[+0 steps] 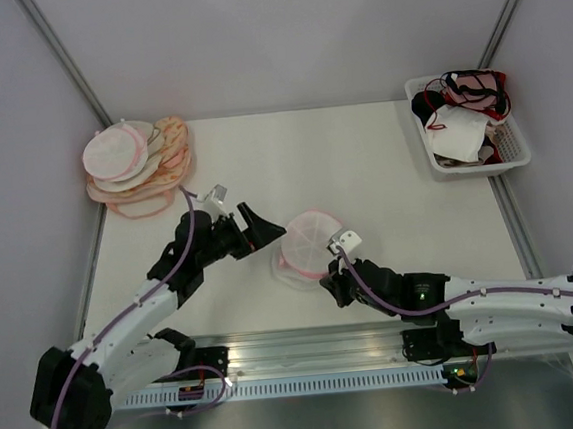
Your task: Unzip the laundry bag and remove the bra
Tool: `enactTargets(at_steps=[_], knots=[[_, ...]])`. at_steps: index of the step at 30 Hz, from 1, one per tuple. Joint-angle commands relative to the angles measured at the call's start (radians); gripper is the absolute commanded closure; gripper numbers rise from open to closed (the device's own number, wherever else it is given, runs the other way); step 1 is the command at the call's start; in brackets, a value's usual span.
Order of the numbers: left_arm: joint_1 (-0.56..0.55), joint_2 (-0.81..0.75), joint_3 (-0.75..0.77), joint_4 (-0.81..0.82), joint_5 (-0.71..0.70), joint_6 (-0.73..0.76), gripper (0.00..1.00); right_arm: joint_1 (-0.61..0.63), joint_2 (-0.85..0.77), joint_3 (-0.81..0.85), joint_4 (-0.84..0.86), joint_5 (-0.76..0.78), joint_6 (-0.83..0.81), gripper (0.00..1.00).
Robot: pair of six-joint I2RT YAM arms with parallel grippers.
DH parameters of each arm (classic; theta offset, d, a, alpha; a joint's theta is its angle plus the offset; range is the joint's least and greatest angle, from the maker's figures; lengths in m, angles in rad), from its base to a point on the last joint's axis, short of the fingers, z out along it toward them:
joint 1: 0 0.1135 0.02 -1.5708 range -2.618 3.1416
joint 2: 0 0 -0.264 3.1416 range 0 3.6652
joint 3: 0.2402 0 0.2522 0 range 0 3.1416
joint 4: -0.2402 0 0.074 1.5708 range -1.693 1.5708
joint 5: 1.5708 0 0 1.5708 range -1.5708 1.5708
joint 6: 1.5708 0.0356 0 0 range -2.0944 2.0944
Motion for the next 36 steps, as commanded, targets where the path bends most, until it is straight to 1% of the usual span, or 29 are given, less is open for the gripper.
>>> enactTargets(at_steps=[1, 2, 4, 5, 6, 7, 8, 10, 13, 14, 15, 16, 19, 20, 21, 22, 24, 25, 29, 31, 32, 33, 35, 36], knots=[[-0.037, -0.192, -0.120, -0.035, -0.016, -0.166, 0.00, 0.000, 0.040, 0.033, 0.177, -0.052, 0.020, 0.99], [-0.046, -0.223, -0.146, -0.035, -0.011, -0.224, 0.00, 0.000, 0.051, 0.036, 0.189, -0.056, 0.030, 1.00], [-0.081, -0.302, -0.212, -0.029, -0.026, -0.278, 0.00, 0.000, 0.083, 0.045, 0.223, -0.072, 0.037, 1.00], [-0.095, -0.319, -0.229, -0.024, -0.042, -0.317, 0.00, 0.000, 0.095, 0.049, 0.231, -0.079, 0.037, 1.00], [-0.124, -0.339, -0.255, -0.012, -0.061, -0.329, 0.00, 0.000, 0.117, 0.053, 0.240, -0.088, 0.041, 1.00], [-0.137, -0.349, -0.264, 0.000, -0.103, -0.341, 0.00, 0.000, 0.127, 0.056, 0.263, -0.097, 0.041, 1.00], [-0.143, -0.350, -0.275, 0.020, -0.114, -0.363, 0.00, 0.002, 0.137, 0.057, 0.275, -0.124, 0.043, 0.99], [-0.152, -0.326, -0.286, 0.094, -0.112, -0.378, 0.00, 0.000, 0.160, 0.062, 0.300, -0.140, 0.050, 0.99], [-0.173, -0.225, -0.263, 0.177, -0.112, -0.384, 0.01, 0.000, 0.175, 0.071, 0.309, -0.174, 0.046, 1.00], [-0.181, -0.199, -0.257, 0.200, -0.114, -0.383, 0.02, 0.000, 0.175, 0.071, 0.312, -0.186, 0.044, 1.00], [-0.187, -0.141, -0.246, 0.227, -0.115, -0.384, 0.03, 0.000, 0.172, 0.071, 0.313, -0.189, 0.041, 1.00], [-0.196, -0.114, -0.242, 0.278, -0.109, -0.386, 0.05, 0.000, 0.170, 0.071, 0.310, -0.194, 0.037, 1.00], [-0.219, -0.018, -0.228, 0.394, -0.086, -0.395, 0.25, 0.002, 0.158, 0.071, 0.295, -0.188, 0.030, 0.99], [-0.224, 0.004, -0.226, 0.413, -0.080, -0.397, 0.40, 0.002, 0.154, 0.069, 0.291, -0.183, 0.029, 1.00], [-0.232, 0.028, -0.220, 0.427, -0.074, -0.397, 0.50, 0.002, 0.144, 0.069, 0.284, -0.177, 0.027, 1.00], [-0.233, 0.035, -0.219, 0.439, -0.075, -0.398, 0.70, 0.002, 0.141, 0.069, 0.271, -0.171, 0.026, 1.00], [-0.233, 0.035, -0.223, 0.433, -0.091, -0.401, 0.85, 0.000, 0.128, 0.071, 0.254, -0.158, 0.026, 1.00], [-0.235, 0.021, -0.225, 0.422, -0.098, -0.395, 0.97, 0.000, 0.124, 0.071, 0.237, -0.154, 0.024, 0.99], [-0.233, -0.030, -0.219, 0.325, -0.140, -0.371, 0.98, 0.000, 0.109, 0.079, 0.183, -0.143, 0.021, 1.00], [-0.233, -0.046, -0.215, 0.298, -0.161, -0.352, 0.98, 0.000, 0.115, 0.103, 0.114, -0.152, 0.017, 1.00], [-0.233, -0.060, -0.211, 0.272, -0.164, -0.343, 0.98, 0.000, 0.130, 0.117, 0.079, -0.151, 0.015, 1.00], [-0.232, -0.065, -0.208, 0.257, -0.171, -0.335, 0.98, 0.000, 0.140, 0.143, -0.005, -0.149, 0.017, 1.00], [-0.230, -0.077, -0.203, 0.238, -0.169, -0.311, 0.98, 0.002, 0.152, 0.163, -0.083, -0.097, 0.029, 1.00], [-0.229, -0.079, -0.199, 0.220, -0.160, -0.300, 0.98, 0.000, 0.149, 0.166, -0.149, -0.065, 0.055, 1.00]])
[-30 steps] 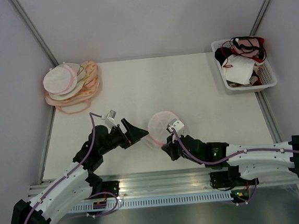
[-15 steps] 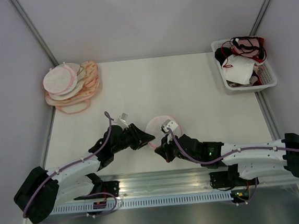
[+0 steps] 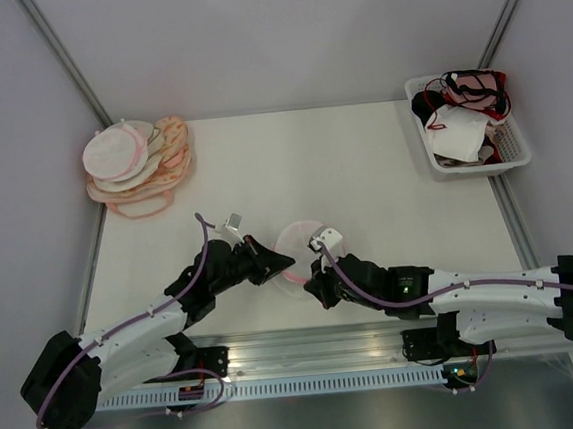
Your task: Unzip the laundry bag and remove the bra
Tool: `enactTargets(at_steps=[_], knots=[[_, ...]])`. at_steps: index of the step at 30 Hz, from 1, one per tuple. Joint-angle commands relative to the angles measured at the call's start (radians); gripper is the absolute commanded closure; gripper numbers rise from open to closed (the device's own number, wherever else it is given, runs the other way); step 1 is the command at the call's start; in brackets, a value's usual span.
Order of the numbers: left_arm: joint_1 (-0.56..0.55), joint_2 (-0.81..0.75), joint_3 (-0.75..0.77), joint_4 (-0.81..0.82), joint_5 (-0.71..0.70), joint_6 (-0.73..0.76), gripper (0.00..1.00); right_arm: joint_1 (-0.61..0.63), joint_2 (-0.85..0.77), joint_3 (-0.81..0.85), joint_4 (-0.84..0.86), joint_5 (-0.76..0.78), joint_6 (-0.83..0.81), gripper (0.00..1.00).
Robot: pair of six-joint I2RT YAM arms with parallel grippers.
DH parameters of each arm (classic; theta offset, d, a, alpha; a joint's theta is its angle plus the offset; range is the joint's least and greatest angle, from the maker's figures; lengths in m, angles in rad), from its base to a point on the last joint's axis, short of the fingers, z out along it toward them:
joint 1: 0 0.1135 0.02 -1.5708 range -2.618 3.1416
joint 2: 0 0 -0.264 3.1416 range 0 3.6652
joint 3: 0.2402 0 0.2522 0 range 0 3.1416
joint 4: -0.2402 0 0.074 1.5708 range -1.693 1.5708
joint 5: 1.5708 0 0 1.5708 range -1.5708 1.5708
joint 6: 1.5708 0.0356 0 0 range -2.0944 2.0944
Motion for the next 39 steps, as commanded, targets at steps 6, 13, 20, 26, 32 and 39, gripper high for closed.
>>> enactTargets(at_steps=[6, 13, 20, 26, 32, 39], knots=[[0.019, -0.022, 0.052, -0.084, 0.074, 0.156, 0.98, -0.014, -0.033, 0.057, -0.405, 0.338, 0.124, 1.00], [0.074, -0.082, 0.049, -0.133, 0.178, 0.280, 0.98, -0.126, -0.068, 0.033, -0.439, 0.392, 0.128, 1.00], [0.128, 0.007, 0.149, -0.112, 0.331, 0.423, 0.98, -0.248, -0.061, 0.008, -0.348, 0.333, 0.042, 1.00], [0.163, 0.296, 0.316, 0.019, 0.400, 0.474, 0.89, -0.255, -0.064, -0.005, -0.281, 0.240, 0.025, 1.00], [0.235, 0.552, 0.441, 0.186, 0.372, 0.371, 0.24, -0.255, -0.082, -0.012, -0.255, 0.169, 0.034, 1.00], [0.247, 0.318, 0.320, -0.064, 0.172, 0.305, 0.00, -0.255, -0.150, -0.042, -0.134, 0.000, -0.004, 0.99]])
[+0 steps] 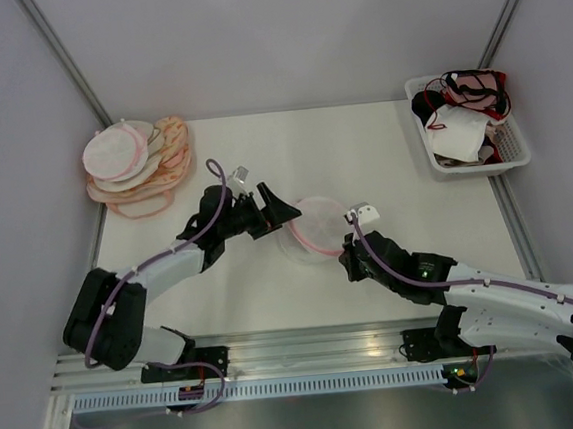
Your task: Unzip the laundry bag and remove the bra
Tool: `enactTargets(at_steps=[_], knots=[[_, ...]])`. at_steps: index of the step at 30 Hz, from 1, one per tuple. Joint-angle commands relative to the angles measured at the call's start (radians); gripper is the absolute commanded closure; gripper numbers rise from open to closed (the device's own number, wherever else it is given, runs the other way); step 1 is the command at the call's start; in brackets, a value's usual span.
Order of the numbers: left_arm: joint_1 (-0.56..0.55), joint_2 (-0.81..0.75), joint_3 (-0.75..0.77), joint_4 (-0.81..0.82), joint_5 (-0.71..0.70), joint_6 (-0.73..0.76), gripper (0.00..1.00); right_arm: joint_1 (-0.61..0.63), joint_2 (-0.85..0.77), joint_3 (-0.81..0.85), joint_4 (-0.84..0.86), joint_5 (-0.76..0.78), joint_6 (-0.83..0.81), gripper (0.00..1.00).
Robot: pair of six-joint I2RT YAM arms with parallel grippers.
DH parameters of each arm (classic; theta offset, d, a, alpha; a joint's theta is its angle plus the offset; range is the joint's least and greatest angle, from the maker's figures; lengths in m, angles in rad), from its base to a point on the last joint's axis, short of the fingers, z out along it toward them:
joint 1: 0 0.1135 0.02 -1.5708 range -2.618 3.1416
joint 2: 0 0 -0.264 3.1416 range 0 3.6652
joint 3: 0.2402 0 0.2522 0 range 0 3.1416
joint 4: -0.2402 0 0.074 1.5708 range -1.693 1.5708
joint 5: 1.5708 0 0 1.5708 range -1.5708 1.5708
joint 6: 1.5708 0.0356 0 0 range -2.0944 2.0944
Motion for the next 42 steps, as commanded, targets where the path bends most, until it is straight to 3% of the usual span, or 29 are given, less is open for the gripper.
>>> enactTargets(at_steps=[1, 7, 13, 16, 19, 20, 22, 23, 26, 27, 35, 39, 42], knots=[[-0.005, -0.188, -0.081, -0.088, -0.100, -0.060, 0.00, 0.000, -0.042, -0.032, 0.175, -0.156, -0.056, 0.99], [-0.064, -0.467, -0.245, -0.096, -0.105, -0.176, 0.01, 0.000, 0.006, -0.043, 0.343, -0.366, -0.086, 1.00], [-0.159, -0.464, -0.276, -0.102, -0.106, -0.219, 0.00, 0.000, 0.099, -0.024, 0.470, -0.491, -0.083, 1.00], [-0.180, -0.408, -0.297, -0.013, -0.093, -0.247, 0.03, 0.000, 0.128, -0.017, 0.487, -0.518, -0.083, 1.00], [-0.200, -0.336, -0.288, 0.064, -0.074, -0.248, 0.19, 0.000, 0.128, -0.017, 0.479, -0.531, -0.086, 1.00], [-0.203, -0.304, -0.280, 0.077, -0.070, -0.245, 0.33, 0.000, 0.124, -0.015, 0.475, -0.526, -0.089, 0.99], [-0.208, -0.276, -0.276, 0.114, -0.062, -0.245, 0.51, -0.002, 0.116, -0.014, 0.455, -0.519, -0.095, 1.00], [-0.208, -0.265, -0.276, 0.125, -0.060, -0.247, 0.69, 0.000, 0.112, -0.014, 0.447, -0.515, -0.097, 1.00], [-0.208, -0.245, -0.277, 0.131, -0.069, -0.248, 0.94, 0.000, 0.090, -0.015, 0.421, -0.505, -0.100, 1.00], [-0.208, -0.248, -0.276, 0.127, -0.073, -0.247, 0.97, -0.002, 0.087, -0.012, 0.412, -0.508, -0.103, 1.00], [-0.193, -0.334, -0.245, -0.042, -0.143, -0.170, 0.98, 0.003, 0.087, 0.009, 0.114, -0.433, -0.130, 1.00], [-0.160, -0.371, -0.236, -0.103, -0.117, -0.127, 0.98, 0.003, 0.064, 0.014, -0.089, -0.186, -0.071, 1.00], [-0.148, -0.377, -0.231, -0.134, -0.077, -0.087, 0.98, -0.002, 0.023, 0.025, -0.143, -0.008, -0.015, 1.00]])
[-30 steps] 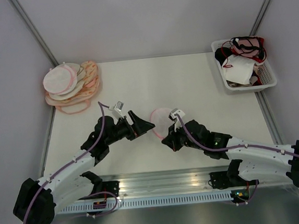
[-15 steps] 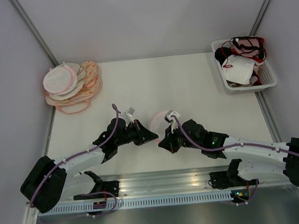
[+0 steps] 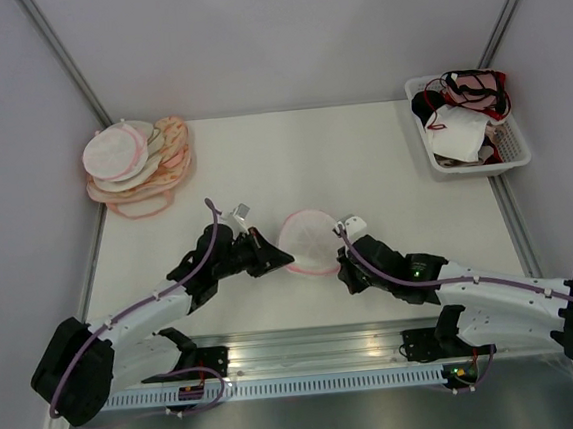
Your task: Unzip the laundry bag and remove the bra
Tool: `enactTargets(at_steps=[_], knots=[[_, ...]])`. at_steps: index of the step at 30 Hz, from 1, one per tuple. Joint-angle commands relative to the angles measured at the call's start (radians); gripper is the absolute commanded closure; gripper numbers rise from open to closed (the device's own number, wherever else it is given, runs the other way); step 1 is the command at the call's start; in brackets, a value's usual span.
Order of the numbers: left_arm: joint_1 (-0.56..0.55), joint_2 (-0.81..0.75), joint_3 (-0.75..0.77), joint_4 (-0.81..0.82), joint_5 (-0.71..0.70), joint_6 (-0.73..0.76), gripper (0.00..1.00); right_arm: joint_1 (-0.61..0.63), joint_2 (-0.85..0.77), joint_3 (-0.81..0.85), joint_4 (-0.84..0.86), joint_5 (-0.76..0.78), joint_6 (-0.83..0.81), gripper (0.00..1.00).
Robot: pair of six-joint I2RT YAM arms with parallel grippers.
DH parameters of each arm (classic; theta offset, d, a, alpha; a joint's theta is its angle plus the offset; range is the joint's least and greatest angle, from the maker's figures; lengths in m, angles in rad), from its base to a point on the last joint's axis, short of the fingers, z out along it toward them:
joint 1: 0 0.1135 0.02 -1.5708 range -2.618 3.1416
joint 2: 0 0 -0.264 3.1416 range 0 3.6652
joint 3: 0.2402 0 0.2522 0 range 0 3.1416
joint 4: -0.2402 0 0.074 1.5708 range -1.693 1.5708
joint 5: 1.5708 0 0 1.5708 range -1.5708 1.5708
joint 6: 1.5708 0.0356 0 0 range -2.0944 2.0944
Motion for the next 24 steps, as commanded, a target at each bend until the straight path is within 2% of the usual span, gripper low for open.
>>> enactTargets(at_steps=[1, 3, 6, 9, 11, 12, 13, 15, 16, 17, 20, 22, 24], knots=[[0.021, -0.019, 0.046, -0.043, 0.040, 0.108, 0.98, -0.012, -0.058, 0.045, -0.161, 0.270, 0.062, 1.00], [0.029, 0.015, 0.075, -0.070, 0.103, 0.151, 0.98, -0.025, -0.067, 0.065, -0.182, 0.368, 0.097, 1.00], [0.037, 0.088, 0.151, -0.122, 0.192, 0.261, 0.98, -0.046, -0.060, 0.085, -0.146, 0.425, 0.088, 1.00], [0.061, 0.179, 0.243, -0.122, 0.284, 0.373, 0.98, -0.058, -0.029, 0.097, -0.104, 0.416, 0.053, 1.00], [0.075, 0.220, 0.321, -0.116, 0.293, 0.430, 0.92, -0.057, -0.004, 0.102, -0.084, 0.392, 0.034, 0.99], [0.093, 0.275, 0.351, -0.113, 0.299, 0.453, 0.84, -0.057, 0.000, 0.100, -0.063, 0.361, 0.030, 1.00], [0.102, 0.300, 0.408, -0.107, 0.298, 0.456, 0.55, -0.058, 0.006, 0.097, -0.052, 0.347, 0.030, 0.99], [0.133, 0.359, 0.456, -0.099, 0.278, 0.444, 0.28, -0.058, 0.006, 0.088, -0.020, 0.309, 0.028, 1.00], [0.144, 0.403, 0.494, -0.110, 0.264, 0.408, 0.07, -0.058, 0.005, 0.085, -0.012, 0.277, 0.028, 1.00], [0.153, 0.412, 0.500, -0.109, 0.256, 0.389, 0.01, -0.058, 0.002, 0.080, -0.003, 0.265, 0.030, 0.99], [0.161, 0.368, 0.469, -0.132, 0.166, 0.322, 0.00, -0.057, -0.020, 0.062, 0.023, 0.220, 0.034, 0.99], [0.162, 0.302, 0.388, -0.136, 0.099, 0.263, 0.00, -0.058, -0.039, 0.056, 0.051, 0.182, 0.022, 1.00], [0.161, 0.186, 0.299, -0.150, 0.056, 0.211, 0.00, -0.058, -0.055, 0.040, 0.129, 0.046, -0.018, 1.00]])
